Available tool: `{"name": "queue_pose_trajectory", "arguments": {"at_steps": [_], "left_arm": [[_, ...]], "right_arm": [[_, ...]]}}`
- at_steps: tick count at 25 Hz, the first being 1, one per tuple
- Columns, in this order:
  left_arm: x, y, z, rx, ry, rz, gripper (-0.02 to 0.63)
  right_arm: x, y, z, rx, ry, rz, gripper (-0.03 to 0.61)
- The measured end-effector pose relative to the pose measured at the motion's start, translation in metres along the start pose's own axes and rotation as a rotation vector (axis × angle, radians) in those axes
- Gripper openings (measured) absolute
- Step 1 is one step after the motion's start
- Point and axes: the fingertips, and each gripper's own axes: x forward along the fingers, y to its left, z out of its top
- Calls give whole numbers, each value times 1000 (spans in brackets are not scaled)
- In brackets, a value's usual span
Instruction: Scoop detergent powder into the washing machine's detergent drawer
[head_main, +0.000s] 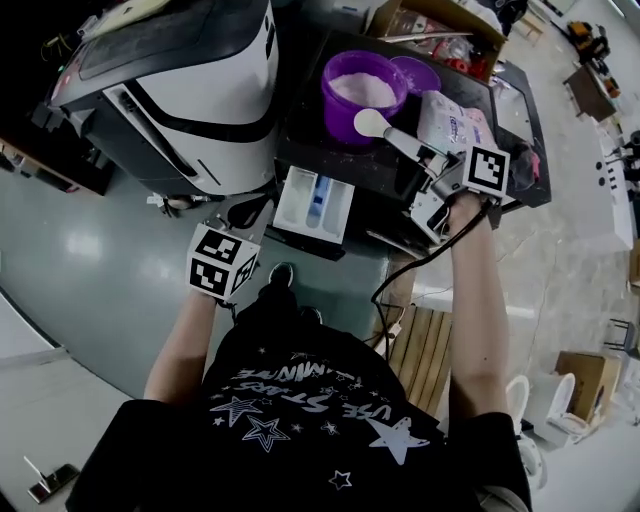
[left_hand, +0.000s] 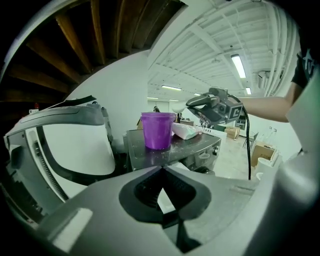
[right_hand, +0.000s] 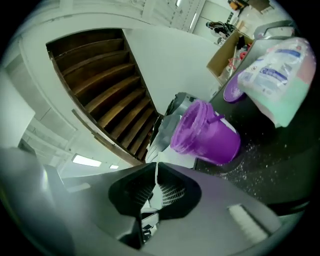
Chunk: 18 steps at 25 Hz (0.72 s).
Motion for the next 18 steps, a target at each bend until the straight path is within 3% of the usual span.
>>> {"name": "queue_pose_trajectory", "arguments": {"at_steps": [7, 12, 15, 18], "left_arm": [[-27, -14, -32, -37, 44, 64, 0], [-37, -15, -46, -42, 66, 94, 0], [-39, -11, -48, -36, 68, 96, 0], [-38, -2, -51, -32, 74, 87, 0]], "right_arm": [[5, -17, -71, 80, 76, 55, 37], [15, -32, -106, 65, 119, 46, 37], [24, -43, -119, -8, 160, -3, 37], [27, -64, -135, -81, 209, -145, 37]]}}
